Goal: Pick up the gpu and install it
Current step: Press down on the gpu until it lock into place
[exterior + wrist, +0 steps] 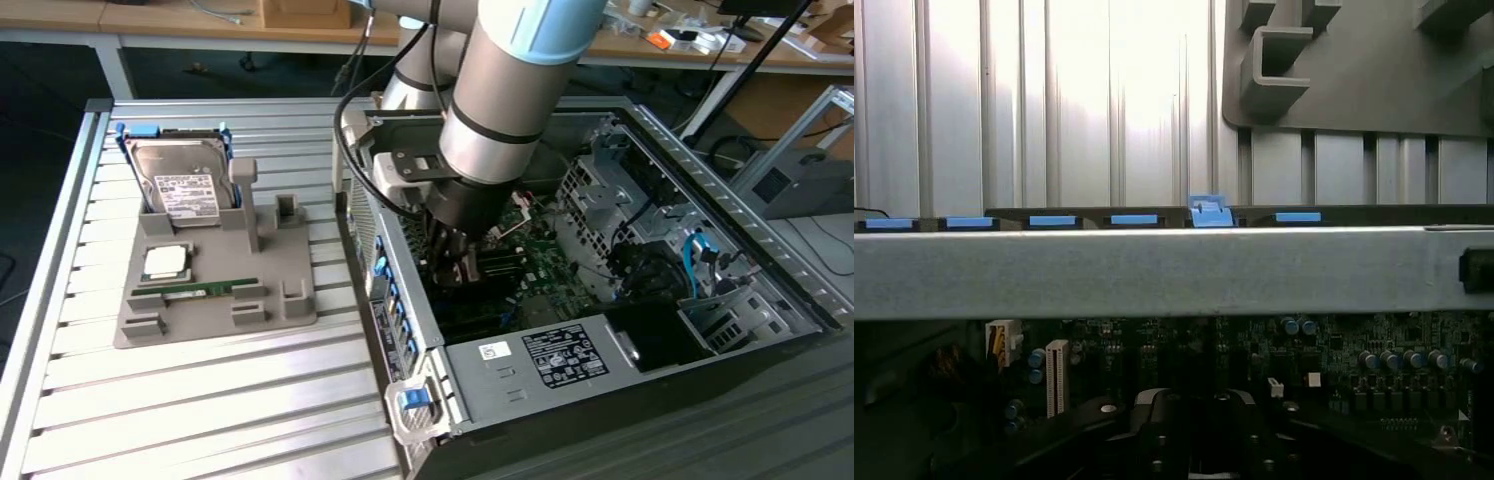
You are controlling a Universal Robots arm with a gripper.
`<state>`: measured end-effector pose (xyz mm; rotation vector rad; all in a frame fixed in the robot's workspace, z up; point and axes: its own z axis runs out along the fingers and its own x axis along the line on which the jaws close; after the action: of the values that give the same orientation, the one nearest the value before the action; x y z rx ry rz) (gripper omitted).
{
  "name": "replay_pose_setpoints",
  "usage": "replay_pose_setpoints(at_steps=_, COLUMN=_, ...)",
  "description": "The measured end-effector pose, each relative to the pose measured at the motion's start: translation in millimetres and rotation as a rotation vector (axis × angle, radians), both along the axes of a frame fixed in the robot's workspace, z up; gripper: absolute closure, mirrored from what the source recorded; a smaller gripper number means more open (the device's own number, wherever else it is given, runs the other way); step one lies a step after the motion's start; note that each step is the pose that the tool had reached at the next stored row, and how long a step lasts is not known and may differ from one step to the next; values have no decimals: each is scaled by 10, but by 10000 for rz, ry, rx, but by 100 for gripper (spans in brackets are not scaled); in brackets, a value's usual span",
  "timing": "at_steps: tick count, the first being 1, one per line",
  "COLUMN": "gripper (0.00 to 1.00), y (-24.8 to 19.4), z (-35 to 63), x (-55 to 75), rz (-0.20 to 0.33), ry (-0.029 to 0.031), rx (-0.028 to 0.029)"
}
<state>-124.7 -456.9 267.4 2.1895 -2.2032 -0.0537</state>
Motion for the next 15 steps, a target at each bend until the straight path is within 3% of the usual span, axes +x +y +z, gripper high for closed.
replay_pose_setpoints(at_steps=8, gripper=89, y=2, z=-6, x=-73, rz=0, ry=1, rx=-1)
replay_pose_setpoints(at_steps=15, gripper=89, y=48, z=-9, x=-91, rz=1, ry=1, rx=-2)
